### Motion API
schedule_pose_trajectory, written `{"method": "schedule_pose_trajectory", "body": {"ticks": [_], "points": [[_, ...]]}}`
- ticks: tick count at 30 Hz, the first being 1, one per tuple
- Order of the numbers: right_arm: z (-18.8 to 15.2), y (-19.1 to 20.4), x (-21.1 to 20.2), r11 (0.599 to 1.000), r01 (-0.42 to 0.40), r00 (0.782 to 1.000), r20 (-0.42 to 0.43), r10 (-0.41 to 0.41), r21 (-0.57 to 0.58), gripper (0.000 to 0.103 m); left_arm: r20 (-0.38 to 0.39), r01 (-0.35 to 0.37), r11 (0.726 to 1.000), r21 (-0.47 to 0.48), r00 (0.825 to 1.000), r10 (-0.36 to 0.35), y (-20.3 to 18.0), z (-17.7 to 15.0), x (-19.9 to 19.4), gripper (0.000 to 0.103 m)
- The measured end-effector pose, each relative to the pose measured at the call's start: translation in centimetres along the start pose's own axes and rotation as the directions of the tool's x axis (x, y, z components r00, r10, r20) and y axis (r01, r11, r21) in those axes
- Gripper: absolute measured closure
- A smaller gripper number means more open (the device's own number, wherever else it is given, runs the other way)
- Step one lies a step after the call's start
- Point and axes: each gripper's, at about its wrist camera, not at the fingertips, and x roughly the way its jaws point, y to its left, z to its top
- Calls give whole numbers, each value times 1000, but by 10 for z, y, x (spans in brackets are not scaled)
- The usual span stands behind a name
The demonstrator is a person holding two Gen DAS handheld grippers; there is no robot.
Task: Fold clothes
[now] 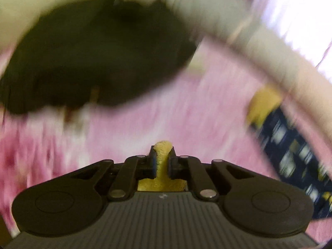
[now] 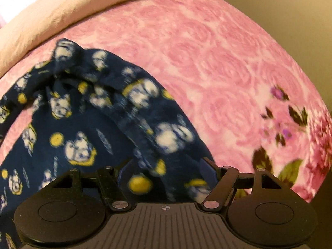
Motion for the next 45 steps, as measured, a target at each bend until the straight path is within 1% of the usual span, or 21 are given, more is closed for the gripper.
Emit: {"method": "schedule_pose_trajectory", "body": {"ticks": [2, 3, 5, 8, 11, 14, 18, 19, 20, 21, 24, 27, 28, 29, 30, 31, 34, 38, 42, 43, 45], "points": [[5, 15, -1, 999, 6, 999, 37, -5, -52, 31, -7, -34, 997, 72, 999, 35, -9, 10, 5, 87], [9, 23, -1, 996, 11, 998, 60, -6, -87, 31, -60, -76, 990, 115, 995, 83, -14, 12, 15, 85], [16, 44, -1, 984, 17, 994, 108, 2, -178, 31, -149, -193, 964, 182, 964, 221, -22, 15, 33, 83], [24, 80, 3, 931, 19, 983, 175, 48, -365, 31, -75, -271, 952, 144, 956, 284, -23, 20, 24, 76], [32, 116, 14, 843, 48, 968, 231, 92, -536, 31, -52, -233, 968, 90, 970, 238, -32, 23, 14, 71], [44, 145, 38, 756, 75, 956, 263, 131, -650, 31, -97, -118, 992, 53, 988, 123, -52, 24, 13, 70], [58, 170, 80, 655, 129, 949, 284, 135, -745, 31, -132, 19, 1000, 1, 991, -19, -97, 26, 27, 54], [63, 170, 87, 646, 154, 947, 299, 121, -748, 37, -138, 52, 999, -12, 989, -53, -109, 26, 31, 52], [72, 163, 91, 667, 151, 948, 298, 111, -729, 70, -138, 77, 997, -25, 987, -80, -120, 28, 37, 49], [82, 157, 95, 690, 147, 950, 296, 102, -709, 83, -134, 94, 995, -38, 986, -98, -129, 30, 43, 47], [110, 125, 99, 788, 121, 950, 300, 85, -604, 84, -132, 119, 991, -64, 983, -127, -156, 37, 71, 45], [129, 97, 97, 850, 123, 947, 316, 54, -513, 85, -148, 130, 991, -33, 980, -133, -180, 41, 107, 44], [134, 89, 97, 865, 122, 947, 317, 45, -487, 85, -175, 127, 992, -11, 976, -127, -188, 41, 120, 52], [138, 82, 96, 879, 122, 947, 320, 37, -462, 85, -188, 113, 993, 16, 976, -108, -194, 41, 129, 72], [142, 75, 96, 891, 122, 945, 325, 29, -437, 85, -174, 109, 993, 42, 980, -100, -198, 42, 130, 84], [146, 67, 92, 904, 123, 943, 332, 22, -410, 85, -145, 132, 991, 34, 981, -126, -196, 46, 120, 100], [158, 40, 78, 936, 123, 936, 352, 1, -329, 86, -44, 233, 972, -39, 971, -235, -180, 65, 72, 100], [179, 0, 62, 972, 100, 935, 353, -20, -211, 86, 96, 337, 937, -90, 940, -328, -166, 103, -10, 100], [202, -34, 55, 992, 69, 946, 324, -30, -109, 86, 239, 386, 922, -4, 896, -374, -194, 155, -72, 100], [207, -38, 56, 995, 51, 948, 318, -20, -88, 86, 257, 399, 917, 22, 884, -391, -208, 169, -76, 99], [219, -41, 68, 999, 27, 958, 287, -18, -29, 86, 251, 394, 915, 83, 881, -402, -243, 192, -62, 97]]}}
